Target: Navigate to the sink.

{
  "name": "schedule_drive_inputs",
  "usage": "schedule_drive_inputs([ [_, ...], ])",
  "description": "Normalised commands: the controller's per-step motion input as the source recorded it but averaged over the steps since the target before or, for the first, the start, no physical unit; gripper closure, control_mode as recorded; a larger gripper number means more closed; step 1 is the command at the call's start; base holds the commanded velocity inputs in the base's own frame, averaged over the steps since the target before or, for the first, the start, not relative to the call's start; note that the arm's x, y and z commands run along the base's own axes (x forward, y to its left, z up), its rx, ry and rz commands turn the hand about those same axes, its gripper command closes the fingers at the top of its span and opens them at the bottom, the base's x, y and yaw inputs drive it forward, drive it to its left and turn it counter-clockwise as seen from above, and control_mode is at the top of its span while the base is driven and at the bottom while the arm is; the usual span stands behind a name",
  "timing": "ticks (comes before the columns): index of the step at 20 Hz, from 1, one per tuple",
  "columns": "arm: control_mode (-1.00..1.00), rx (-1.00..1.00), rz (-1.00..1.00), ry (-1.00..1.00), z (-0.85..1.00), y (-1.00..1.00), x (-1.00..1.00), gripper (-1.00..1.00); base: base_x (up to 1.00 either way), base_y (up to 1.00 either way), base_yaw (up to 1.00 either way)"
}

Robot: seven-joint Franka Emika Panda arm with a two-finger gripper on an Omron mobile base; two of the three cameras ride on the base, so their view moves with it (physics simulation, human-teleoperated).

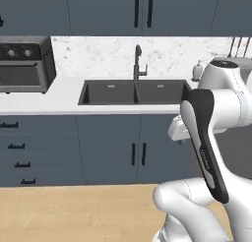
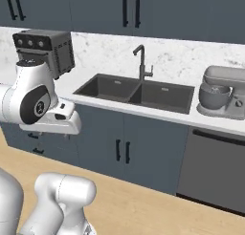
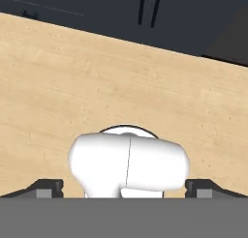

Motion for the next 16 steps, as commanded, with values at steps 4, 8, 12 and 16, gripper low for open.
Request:
schedule_drive_inputs([
  [4, 1.00, 0.00, 0.00, 0.00, 0.00, 0.00, 0.00, -1.00, 1.00, 0.47, -0.17],
  [8, 1.00, 0.00, 0.00, 0.00, 0.00, 0.00, 0.00, -1.00, 1.00, 0.40, -0.19],
  [12, 1.00, 0.00, 0.00, 0.00, 0.00, 0.00, 0.00, -1.00, 0.90, 0.29, -0.28],
  [16, 1.00, 0.00, 0.00, 0.00, 0.00, 0.00, 0.00, -1.00, 0.70, 0.14, -0.24],
])
